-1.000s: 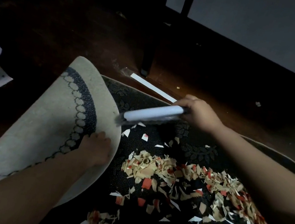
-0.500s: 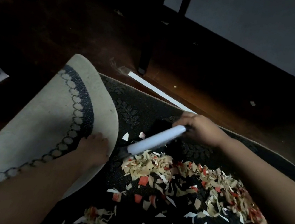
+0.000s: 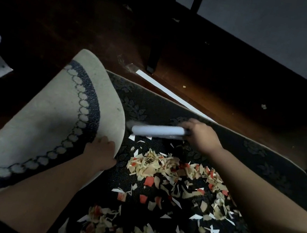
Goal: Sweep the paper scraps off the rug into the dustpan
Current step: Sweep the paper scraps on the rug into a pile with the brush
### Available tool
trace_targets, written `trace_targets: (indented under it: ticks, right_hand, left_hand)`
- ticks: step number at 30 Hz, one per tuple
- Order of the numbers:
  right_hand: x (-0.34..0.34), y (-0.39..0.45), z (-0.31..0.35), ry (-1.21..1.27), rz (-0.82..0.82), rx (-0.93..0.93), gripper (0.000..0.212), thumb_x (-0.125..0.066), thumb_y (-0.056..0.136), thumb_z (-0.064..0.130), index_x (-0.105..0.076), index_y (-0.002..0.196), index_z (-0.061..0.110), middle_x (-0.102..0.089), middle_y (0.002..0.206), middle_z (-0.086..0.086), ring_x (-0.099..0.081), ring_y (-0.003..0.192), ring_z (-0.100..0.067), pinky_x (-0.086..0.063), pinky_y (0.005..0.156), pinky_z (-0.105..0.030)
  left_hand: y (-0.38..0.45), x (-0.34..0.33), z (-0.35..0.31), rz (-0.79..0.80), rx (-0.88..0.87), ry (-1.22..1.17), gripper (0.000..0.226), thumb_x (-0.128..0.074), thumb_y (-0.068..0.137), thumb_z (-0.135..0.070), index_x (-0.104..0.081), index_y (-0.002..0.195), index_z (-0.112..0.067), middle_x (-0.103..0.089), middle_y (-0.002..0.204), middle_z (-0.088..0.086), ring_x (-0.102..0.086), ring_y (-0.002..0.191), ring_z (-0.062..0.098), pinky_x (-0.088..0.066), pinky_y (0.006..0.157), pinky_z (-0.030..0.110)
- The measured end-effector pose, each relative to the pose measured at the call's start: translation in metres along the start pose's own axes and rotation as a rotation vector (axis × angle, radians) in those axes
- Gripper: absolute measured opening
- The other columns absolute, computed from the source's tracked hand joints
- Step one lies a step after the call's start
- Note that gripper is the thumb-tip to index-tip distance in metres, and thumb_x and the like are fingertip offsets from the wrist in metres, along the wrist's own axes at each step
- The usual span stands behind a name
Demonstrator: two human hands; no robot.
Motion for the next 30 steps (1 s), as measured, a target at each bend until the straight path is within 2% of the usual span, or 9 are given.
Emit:
trace_targets:
  ticks: [3, 6, 8, 11, 15, 18, 20, 26, 30]
  right_hand:
    - [0.001, -0.018, -0.002, 0.001, 0.086, 0.142, 0.034, -0.064, 0.087, 0.013, -0.063, 0.12, 0.019, -0.061, 0.119, 0.002, -0.058, 0.109, -0.016, -0.047, 0.094, -0.029]
    - [0.014, -0.034, -0.009, 0.036, 0.107, 0.183, 0.034, -0.067, 0.084, 0.011, -0.065, 0.116, 0.019, -0.061, 0.117, 0.004, -0.056, 0.104, -0.008, -0.047, 0.095, -0.026]
    - [0.028, -0.038, -0.012, 0.067, 0.05, 0.189, 0.034, -0.068, 0.082, 0.008, -0.066, 0.114, 0.019, -0.062, 0.114, 0.004, -0.054, 0.1, -0.005, -0.046, 0.092, -0.023]
    - [0.047, -0.029, -0.016, 0.123, -0.116, 0.148, 0.036, -0.069, 0.081, 0.006, -0.066, 0.114, 0.019, -0.063, 0.113, 0.0, -0.059, 0.1, -0.016, -0.049, 0.089, -0.03]
    - [0.038, -0.001, -0.022, 0.035, -0.231, -0.026, 0.035, -0.065, 0.084, 0.01, -0.064, 0.117, 0.021, -0.06, 0.111, -0.001, -0.057, 0.1, -0.022, -0.046, 0.081, -0.031]
    - [0.014, 0.003, -0.031, 0.081, -0.148, -0.094, 0.038, -0.066, 0.084, 0.013, -0.062, 0.121, 0.022, -0.06, 0.117, -0.001, -0.056, 0.106, -0.022, -0.049, 0.09, -0.038]
    - [0.002, -0.005, -0.033, 0.108, -0.059, -0.058, 0.037, -0.067, 0.084, 0.014, -0.063, 0.119, 0.023, -0.06, 0.116, 0.0, -0.057, 0.105, -0.021, -0.048, 0.093, -0.04]
    - [0.001, -0.054, -0.03, 0.111, 0.087, 0.094, 0.034, -0.068, 0.084, 0.012, -0.064, 0.116, 0.022, -0.061, 0.114, 0.005, -0.058, 0.102, -0.011, -0.05, 0.092, -0.031]
    - [0.027, -0.069, -0.029, 0.13, -0.012, 0.105, 0.035, -0.069, 0.082, 0.009, -0.066, 0.115, 0.022, -0.063, 0.111, 0.006, -0.059, 0.098, -0.01, -0.049, 0.088, -0.026]
  left_hand:
    - [0.0, -0.001, -0.001, -0.024, -0.013, -0.018, 0.053, -0.049, 0.09, -0.042, -0.038, 0.132, -0.012, -0.033, 0.139, 0.01, -0.034, 0.132, 0.032, -0.038, 0.102, 0.04]
    - [-0.001, -0.002, -0.003, -0.049, -0.021, -0.011, 0.055, -0.05, 0.089, -0.042, -0.037, 0.133, -0.011, -0.034, 0.139, 0.01, -0.035, 0.132, 0.032, -0.038, 0.102, 0.039]
    - [-0.001, -0.002, -0.003, -0.044, -0.022, -0.001, 0.056, -0.05, 0.089, -0.043, -0.037, 0.134, -0.011, -0.034, 0.14, 0.011, -0.034, 0.133, 0.032, -0.038, 0.102, 0.039]
    - [0.0, -0.003, -0.005, -0.038, -0.027, 0.015, 0.058, -0.051, 0.089, -0.044, -0.038, 0.134, -0.011, -0.033, 0.141, 0.011, -0.034, 0.133, 0.033, -0.038, 0.103, 0.039]
    - [0.0, -0.004, -0.008, -0.038, -0.027, 0.056, 0.06, -0.051, 0.089, -0.045, -0.037, 0.136, -0.012, -0.032, 0.144, 0.011, -0.036, 0.133, 0.033, -0.039, 0.103, 0.038]
    - [0.0, -0.004, -0.009, -0.02, -0.03, 0.082, 0.063, -0.051, 0.09, -0.046, -0.033, 0.139, -0.011, -0.029, 0.145, 0.013, -0.035, 0.133, 0.035, -0.038, 0.104, 0.04]
    - [0.0, -0.005, -0.009, -0.018, -0.034, 0.093, 0.063, -0.051, 0.09, -0.046, -0.033, 0.138, -0.01, -0.031, 0.144, 0.014, -0.036, 0.132, 0.035, -0.039, 0.103, 0.041]
    - [-0.001, -0.006, -0.012, -0.033, -0.035, 0.143, 0.062, -0.048, 0.089, -0.047, -0.035, 0.137, -0.009, -0.034, 0.141, 0.015, -0.037, 0.131, 0.036, -0.037, 0.105, 0.04]
    - [-0.002, -0.005, -0.016, -0.041, -0.037, 0.141, 0.062, -0.048, 0.089, -0.048, -0.036, 0.137, -0.009, -0.035, 0.141, 0.014, -0.038, 0.13, 0.036, -0.037, 0.105, 0.042]
Point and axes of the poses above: each hand's wrist, its own y-axis towards the middle knuckle, its own x-axis out of the back of the hand, z = x × y, the point moved 6 cm from there along y, towards the middle knuckle
